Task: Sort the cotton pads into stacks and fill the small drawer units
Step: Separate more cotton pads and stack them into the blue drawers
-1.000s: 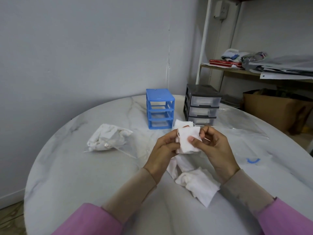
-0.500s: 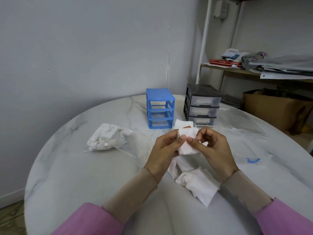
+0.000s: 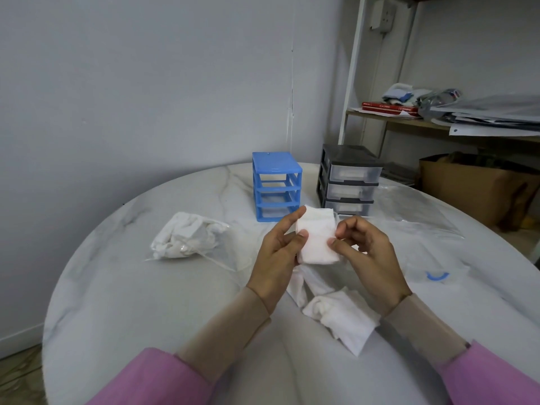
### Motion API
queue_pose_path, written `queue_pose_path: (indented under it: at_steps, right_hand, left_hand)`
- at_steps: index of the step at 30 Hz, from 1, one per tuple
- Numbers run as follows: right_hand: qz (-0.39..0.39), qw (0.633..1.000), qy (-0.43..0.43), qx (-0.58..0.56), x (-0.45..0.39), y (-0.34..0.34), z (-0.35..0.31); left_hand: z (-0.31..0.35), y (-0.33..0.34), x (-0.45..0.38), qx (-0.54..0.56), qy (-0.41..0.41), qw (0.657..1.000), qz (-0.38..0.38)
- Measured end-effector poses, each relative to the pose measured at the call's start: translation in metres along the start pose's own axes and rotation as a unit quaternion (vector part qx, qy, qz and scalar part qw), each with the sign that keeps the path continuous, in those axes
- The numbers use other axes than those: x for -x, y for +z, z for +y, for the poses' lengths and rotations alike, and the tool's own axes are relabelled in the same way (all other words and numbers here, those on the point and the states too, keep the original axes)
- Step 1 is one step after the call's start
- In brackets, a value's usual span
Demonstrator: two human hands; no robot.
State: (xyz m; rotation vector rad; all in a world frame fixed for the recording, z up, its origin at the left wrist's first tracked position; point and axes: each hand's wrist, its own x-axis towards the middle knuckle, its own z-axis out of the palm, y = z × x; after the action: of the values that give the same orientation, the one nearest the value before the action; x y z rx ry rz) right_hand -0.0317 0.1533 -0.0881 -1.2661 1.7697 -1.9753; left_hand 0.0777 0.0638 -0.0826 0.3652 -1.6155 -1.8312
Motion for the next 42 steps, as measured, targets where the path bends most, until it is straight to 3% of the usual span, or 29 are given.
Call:
queue_pose_path:
  at_steps: [15,23,28,33,38,42]
  right_hand:
    - [0.037,0.992,-0.042,0.117,0.002,-0.001,-0.002]
    - [-0.024,1.000,0.011,0.003,-0.001,0.000,0.004]
    - [-0.024,0.999,0.018,-0.028,-0.002,0.000,0.003]
    - [-0.101,0.990,0.004,0.096,0.005,0.001,-0.003]
    - [-0.226,0.932,-0.022,0.283,0.011,0.002,-0.002]
    - [-0.211,0.937,-0.017,0.277,0.009,0.001,0.002]
  left_hand:
    - [0.001,0.000,-0.001,-0.002,-0.005,1.000,0.014]
    - [0.004,-0.002,-0.002,0.023,0.030,0.999,-0.006]
    - [-0.001,-0.005,-0.003,-0.058,0.071,0.996,0.012]
    - [-0.007,-0.016,-0.011,-0.116,0.122,0.983,0.070]
    - [-0.005,-0.018,-0.011,-0.128,0.115,0.979,0.108]
    - [-0.005,-0.016,-0.011,-0.128,0.097,0.981,0.108]
